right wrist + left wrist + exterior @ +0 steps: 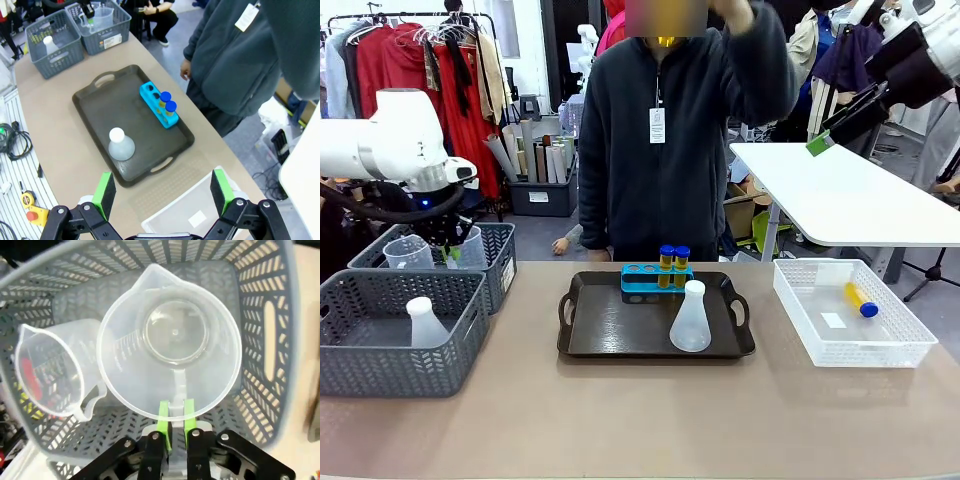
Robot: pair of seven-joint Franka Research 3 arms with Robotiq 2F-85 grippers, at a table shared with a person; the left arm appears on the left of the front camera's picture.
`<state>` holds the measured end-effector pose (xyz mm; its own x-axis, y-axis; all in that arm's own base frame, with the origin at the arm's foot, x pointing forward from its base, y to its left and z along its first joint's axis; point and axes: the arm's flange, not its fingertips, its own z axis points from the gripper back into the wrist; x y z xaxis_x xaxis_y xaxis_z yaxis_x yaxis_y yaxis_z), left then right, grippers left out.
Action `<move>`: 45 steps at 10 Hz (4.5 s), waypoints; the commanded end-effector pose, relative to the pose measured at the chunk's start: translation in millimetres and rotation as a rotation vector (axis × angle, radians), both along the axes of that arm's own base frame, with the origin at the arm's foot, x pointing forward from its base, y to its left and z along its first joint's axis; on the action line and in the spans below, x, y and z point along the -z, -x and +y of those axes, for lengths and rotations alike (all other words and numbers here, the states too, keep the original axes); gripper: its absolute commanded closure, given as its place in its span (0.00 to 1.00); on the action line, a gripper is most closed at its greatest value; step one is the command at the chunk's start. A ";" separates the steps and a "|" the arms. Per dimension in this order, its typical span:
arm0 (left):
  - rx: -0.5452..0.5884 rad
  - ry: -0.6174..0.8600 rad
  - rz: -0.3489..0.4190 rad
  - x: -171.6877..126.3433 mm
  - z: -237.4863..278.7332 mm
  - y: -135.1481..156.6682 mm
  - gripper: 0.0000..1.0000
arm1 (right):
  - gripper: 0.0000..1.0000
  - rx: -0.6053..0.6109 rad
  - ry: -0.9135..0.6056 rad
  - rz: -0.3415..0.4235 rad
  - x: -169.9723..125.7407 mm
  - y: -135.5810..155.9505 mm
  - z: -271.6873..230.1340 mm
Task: Prepare the laboratory tools.
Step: Pick up one Large Measuring Cup and place it on the Handle tray.
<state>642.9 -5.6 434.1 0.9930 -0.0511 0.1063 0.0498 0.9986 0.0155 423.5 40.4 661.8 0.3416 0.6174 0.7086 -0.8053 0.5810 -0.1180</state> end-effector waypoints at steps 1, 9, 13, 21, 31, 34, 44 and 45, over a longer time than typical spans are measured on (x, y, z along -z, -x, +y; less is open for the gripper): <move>0.041 0.037 -0.002 -30.6 1.7 24.1 1.00 | 0.00 -0.004 -0.006 -0.003 -0.6 0.0 -0.3; 0.334 -0.006 -0.042 -222.1 -9.5 90.5 1.00 | 0.00 -0.004 -0.006 -0.003 -0.6 0.0 -0.3; 0.427 -0.085 -0.099 -293.8 -29.1 138.1 1.00 | 0.00 -0.004 -0.006 -0.003 -0.6 0.0 -0.3; 0.448 -0.069 -0.113 -311.8 -36.9 151.0 1.00 | 0.00 -0.004 -0.006 -0.003 -0.6 0.0 -0.3; 0.903 -0.256 -0.341 -375.8 -182.7 185.9 1.00 | 0.00 -0.004 -0.006 -0.003 -0.6 0.0 -0.3; 1.065 -0.229 -0.325 -334.5 -240.3 183.6 1.00 | 0.00 -0.004 -0.006 -0.003 -0.6 0.0 -0.3; 1.179 -0.214 -0.150 -205.8 -294.5 164.2 1.00 | 0.00 -0.004 -0.006 -0.003 -0.6 0.0 -0.3; 1.179 -0.214 -0.150 -205.8 -294.5 164.2 1.00 | 0.00 -0.004 -0.006 -0.003 -0.6 0.0 -0.3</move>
<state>479.5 -300.7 636.3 0.3160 -0.9437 0.0975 0.9090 0.3306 0.2538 423.8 40.7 661.5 0.3421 0.6182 0.7077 -0.8054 0.5809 -0.1181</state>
